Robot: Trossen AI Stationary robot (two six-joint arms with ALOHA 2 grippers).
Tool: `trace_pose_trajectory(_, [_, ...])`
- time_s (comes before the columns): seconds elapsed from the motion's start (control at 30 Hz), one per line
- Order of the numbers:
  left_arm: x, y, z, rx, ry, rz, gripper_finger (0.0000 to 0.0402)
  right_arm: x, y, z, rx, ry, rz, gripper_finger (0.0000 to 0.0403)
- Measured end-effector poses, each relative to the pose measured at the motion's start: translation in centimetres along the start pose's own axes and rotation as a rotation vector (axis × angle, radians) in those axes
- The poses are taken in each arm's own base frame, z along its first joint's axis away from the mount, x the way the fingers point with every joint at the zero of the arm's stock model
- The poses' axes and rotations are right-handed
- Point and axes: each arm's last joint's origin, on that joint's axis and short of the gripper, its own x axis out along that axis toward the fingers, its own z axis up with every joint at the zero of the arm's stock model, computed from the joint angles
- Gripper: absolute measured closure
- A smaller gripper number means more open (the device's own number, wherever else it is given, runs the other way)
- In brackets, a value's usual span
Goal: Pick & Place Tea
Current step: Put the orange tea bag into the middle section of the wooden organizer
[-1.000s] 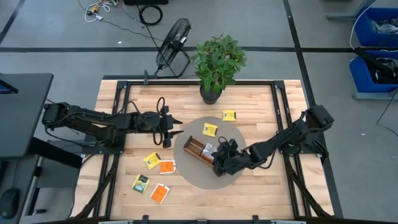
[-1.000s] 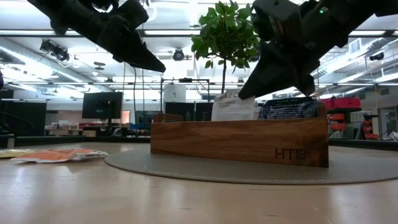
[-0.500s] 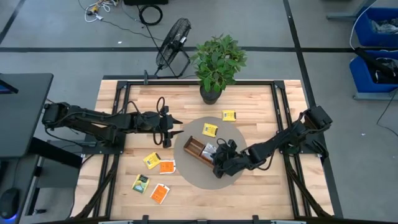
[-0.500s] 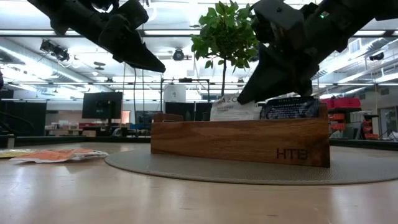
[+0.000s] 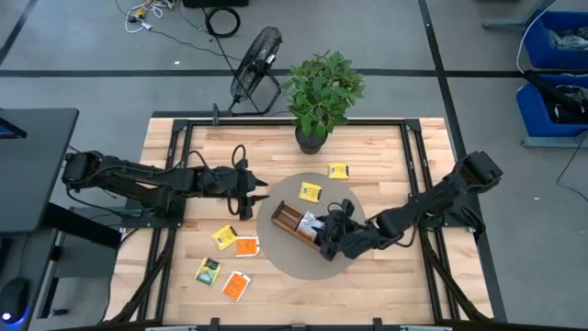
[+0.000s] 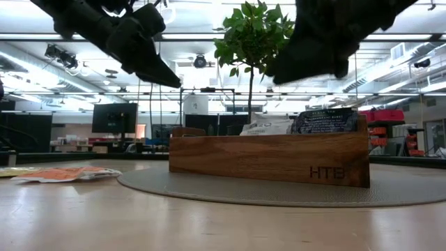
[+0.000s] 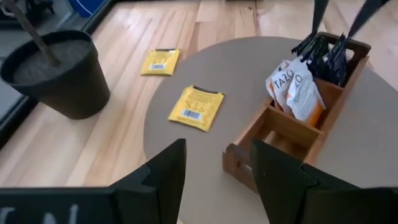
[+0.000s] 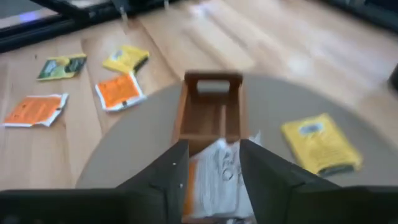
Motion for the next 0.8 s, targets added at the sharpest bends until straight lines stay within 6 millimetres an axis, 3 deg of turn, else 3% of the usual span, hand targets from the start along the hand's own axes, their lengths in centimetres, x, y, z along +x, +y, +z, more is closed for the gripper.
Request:
trace_pose_trajectory(0.3, [-0.3,-1.8,-0.3,-0.008,0.024,-0.071,0.022,-1.7,-1.1,0.9,-0.142,-0.027,-0.091,0.025])
trace_pose_trajectory(0.53, [-1.5,-4.3,0.9,0.009,-0.137,-0.186,0.022,-2.9,-2.4,-0.4,-0.158,-0.028,-0.065,0.025])
trace_pose_trajectory(0.8, [-2.8,-3.7,-3.0,-0.156,-0.358,-0.216,0.022,-5.7,-5.1,-0.9,-0.121,-0.22,0.234,0.025])
